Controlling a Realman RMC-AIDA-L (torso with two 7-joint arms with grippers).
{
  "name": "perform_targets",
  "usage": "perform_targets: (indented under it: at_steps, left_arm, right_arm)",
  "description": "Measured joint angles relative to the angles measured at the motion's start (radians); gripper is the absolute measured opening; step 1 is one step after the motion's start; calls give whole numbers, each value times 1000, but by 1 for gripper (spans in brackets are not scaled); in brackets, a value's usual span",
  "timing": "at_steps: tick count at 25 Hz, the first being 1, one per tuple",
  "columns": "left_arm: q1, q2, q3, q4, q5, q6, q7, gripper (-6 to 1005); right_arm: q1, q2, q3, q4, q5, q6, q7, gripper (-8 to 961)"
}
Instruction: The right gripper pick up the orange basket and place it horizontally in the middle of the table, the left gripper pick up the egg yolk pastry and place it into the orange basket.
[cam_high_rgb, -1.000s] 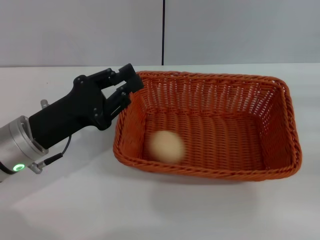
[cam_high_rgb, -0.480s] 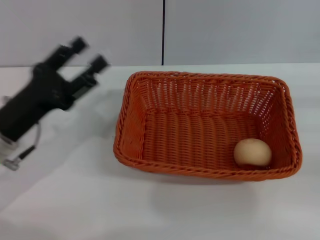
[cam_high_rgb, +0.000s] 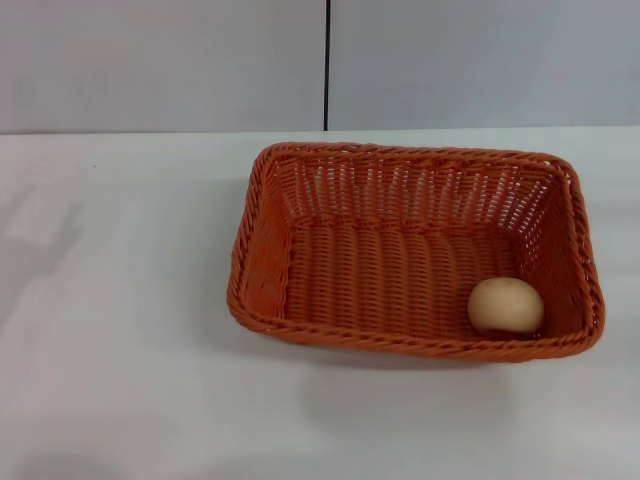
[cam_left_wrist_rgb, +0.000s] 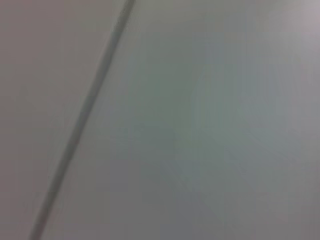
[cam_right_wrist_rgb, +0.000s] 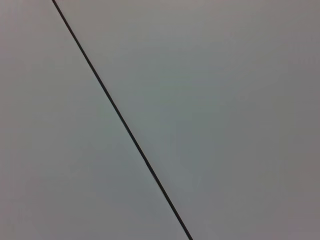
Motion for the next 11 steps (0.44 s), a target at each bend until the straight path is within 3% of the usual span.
perform_targets:
  at_steps: [3, 11]
  left_arm:
    - [27, -1, -68, -7, -1, 6, -3, 813]
    - [34, -1, -82, -24, -1, 3, -3, 813]
  right_arm:
    - [0, 0, 0, -1, 1, -3, 0, 390]
    - [1, 0, 0, 1, 2, -11, 1, 390]
